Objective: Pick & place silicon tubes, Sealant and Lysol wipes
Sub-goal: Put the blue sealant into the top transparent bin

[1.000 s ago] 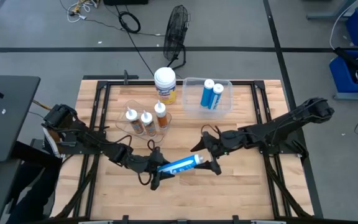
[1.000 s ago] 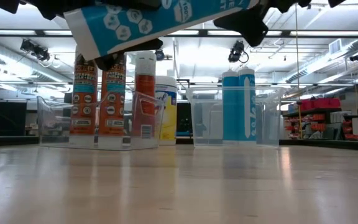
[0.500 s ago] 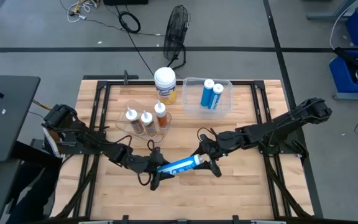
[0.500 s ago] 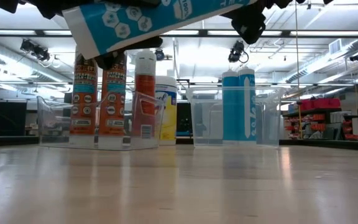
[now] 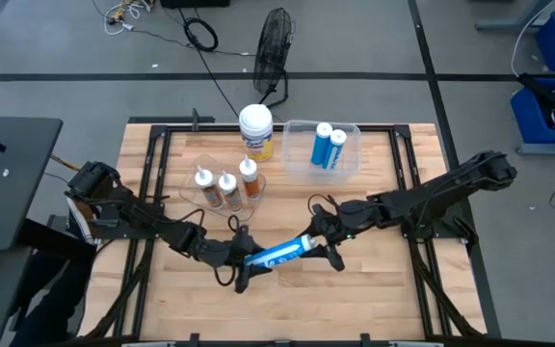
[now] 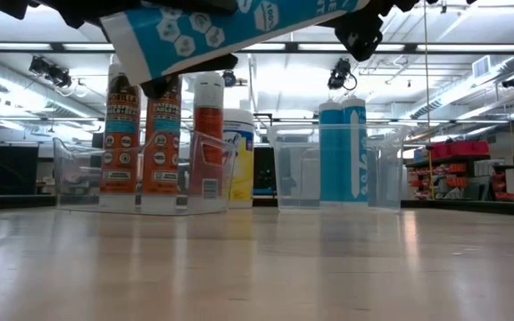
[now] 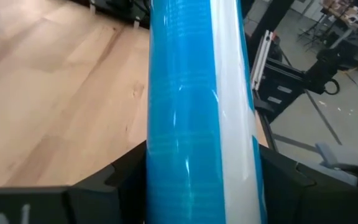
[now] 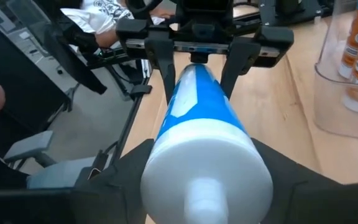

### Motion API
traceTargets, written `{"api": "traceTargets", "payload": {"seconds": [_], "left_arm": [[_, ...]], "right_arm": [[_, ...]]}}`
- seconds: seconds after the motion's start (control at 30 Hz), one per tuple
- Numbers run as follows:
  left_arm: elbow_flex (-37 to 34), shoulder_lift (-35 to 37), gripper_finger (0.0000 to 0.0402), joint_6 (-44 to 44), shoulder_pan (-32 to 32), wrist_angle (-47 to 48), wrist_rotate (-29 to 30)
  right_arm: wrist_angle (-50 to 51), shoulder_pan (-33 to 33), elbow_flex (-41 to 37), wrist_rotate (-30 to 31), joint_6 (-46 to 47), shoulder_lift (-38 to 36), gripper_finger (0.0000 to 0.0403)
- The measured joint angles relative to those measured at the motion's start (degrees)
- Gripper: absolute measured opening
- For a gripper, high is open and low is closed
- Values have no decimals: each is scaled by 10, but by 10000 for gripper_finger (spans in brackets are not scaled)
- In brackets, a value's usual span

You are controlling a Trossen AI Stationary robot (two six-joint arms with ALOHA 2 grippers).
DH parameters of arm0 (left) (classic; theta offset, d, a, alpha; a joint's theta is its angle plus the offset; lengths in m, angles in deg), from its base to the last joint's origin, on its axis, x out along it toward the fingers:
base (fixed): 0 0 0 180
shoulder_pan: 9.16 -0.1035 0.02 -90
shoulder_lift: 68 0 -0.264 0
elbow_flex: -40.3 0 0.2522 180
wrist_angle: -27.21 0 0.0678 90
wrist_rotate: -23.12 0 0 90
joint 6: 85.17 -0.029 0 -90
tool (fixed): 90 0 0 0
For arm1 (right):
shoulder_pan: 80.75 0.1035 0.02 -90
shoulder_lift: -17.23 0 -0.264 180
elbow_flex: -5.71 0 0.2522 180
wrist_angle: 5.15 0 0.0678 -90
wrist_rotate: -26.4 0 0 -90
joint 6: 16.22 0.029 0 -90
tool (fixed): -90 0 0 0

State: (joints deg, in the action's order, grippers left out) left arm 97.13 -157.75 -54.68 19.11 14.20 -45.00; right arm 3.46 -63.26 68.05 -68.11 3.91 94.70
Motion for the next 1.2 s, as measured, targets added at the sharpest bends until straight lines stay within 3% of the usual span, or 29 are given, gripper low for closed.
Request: {"api": "traceTargets", "payload": {"seconds": [0.5, 0.87, 1.2], "left_arm": [[1, 0, 238, -70, 0, -56, 66], [0, 2, 339, -76, -1, -57, 71], [0, 2, 353, -28, 2, -4, 60]], "right_arm": [[243, -3, 142, 25, -16, -11, 209], [345, -3, 178, 24, -11, -11, 209], [587, -14, 307, 118, 9, -11, 209]]}}
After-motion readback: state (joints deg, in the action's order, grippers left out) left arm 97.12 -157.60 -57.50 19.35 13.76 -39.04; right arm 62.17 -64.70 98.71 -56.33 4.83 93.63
